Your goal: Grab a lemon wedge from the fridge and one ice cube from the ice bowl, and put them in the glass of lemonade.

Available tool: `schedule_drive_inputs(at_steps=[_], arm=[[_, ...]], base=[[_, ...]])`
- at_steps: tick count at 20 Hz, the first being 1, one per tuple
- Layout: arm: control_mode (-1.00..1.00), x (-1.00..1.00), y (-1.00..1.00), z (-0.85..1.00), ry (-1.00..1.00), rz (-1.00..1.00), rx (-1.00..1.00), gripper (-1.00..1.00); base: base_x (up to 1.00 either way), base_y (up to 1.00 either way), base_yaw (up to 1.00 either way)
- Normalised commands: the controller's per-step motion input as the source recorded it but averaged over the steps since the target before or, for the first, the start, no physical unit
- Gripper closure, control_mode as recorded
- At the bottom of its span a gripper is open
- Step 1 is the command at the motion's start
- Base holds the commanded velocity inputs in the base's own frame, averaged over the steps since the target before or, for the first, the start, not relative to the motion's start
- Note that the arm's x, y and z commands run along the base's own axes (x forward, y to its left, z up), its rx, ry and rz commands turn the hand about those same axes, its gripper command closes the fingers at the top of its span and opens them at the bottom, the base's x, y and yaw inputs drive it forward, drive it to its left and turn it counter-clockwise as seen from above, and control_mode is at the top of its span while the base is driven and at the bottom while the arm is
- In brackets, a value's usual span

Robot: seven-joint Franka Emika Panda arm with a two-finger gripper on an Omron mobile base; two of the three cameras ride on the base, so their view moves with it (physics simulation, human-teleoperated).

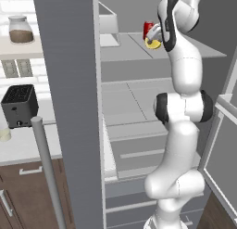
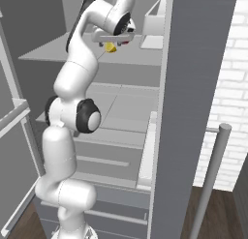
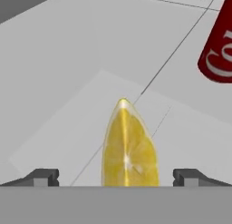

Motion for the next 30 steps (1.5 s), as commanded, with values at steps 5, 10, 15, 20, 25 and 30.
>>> schedule_drive_inputs(at_steps=[5,10,15,20,25,30], arm=[[-1.00,0.32,0.06,-0.02,0.00,0.00,0.00,-1.00],[-1.00,0.04,0.05,-0.38,0.00,0.00,-0.01,-1.00],[-1.00,0.00,0.03,-0.09,0.00,0.00,0.00,-1.00],[-1.00,0.00,0.12,-0.07,0.00,0.00,0.00,-1.00],[-1.00,0.00,0.24,-0.13,0.00,0.00,0.00,1.00],[-1.00,0.00,0.13,-0.06,0.00,0.00,0.00,1.00]], base=[[0.00,0.00,0.00],[0.00,0.00,0.00],[0.00,0.00,0.00],[0.00,0.00,0.00],[0.00,0.00,0.00],[0.00,0.00,0.00]])
